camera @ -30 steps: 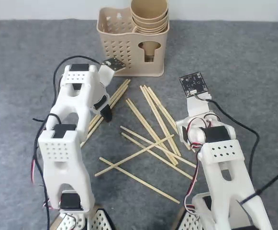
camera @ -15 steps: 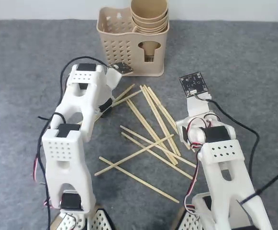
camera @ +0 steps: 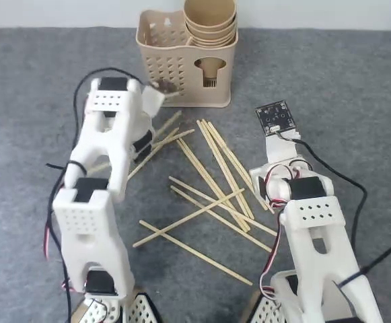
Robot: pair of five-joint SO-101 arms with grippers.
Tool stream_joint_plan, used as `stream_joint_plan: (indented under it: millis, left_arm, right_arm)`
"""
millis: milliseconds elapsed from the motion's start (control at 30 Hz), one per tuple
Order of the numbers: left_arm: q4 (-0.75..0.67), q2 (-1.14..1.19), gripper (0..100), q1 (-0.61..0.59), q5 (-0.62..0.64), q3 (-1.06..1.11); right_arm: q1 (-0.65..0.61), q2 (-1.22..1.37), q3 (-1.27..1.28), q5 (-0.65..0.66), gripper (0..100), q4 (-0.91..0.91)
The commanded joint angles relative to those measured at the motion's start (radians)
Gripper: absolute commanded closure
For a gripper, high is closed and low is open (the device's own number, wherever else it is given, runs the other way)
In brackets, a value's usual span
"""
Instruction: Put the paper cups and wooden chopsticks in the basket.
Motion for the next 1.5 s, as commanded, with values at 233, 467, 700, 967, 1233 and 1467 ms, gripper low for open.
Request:
stream_joint_plan:
  millis: [233, 467, 700, 967, 1233, 1467]
  left_arm:
    - [0.025, -0.305, 99, 0.0, 0.026, -0.041]
    - [-0.032, -0.491, 99, 0.029, 0.044, -0.044]
    - [-0.199, -0.563, 99, 0.058, 0.186, -0.045]
    - [-0.428, -0.562, 99, 0.095, 0.359, -0.048]
    - [-0.73, -0.559, 99, 0.132, 0.555, -0.058]
    - [-1.01, -0.433, 99, 0.15, 0.701, -0.134]
  right_arm:
    - [0.01, -0.039, -0.002, 0.029, 95.7, -0.024]
    - [0.01, -0.038, -0.002, 0.029, 95.7, -0.024]
    - [0.01, -0.035, -0.002, 0.029, 95.7, -0.024]
    - [0.01, -0.033, -0.002, 0.029, 95.7, -0.024]
    - [0.01, -0.033, -0.002, 0.029, 95.7, -0.024]
    - [0.01, -0.033, -0.002, 0.029, 95.7, -0.024]
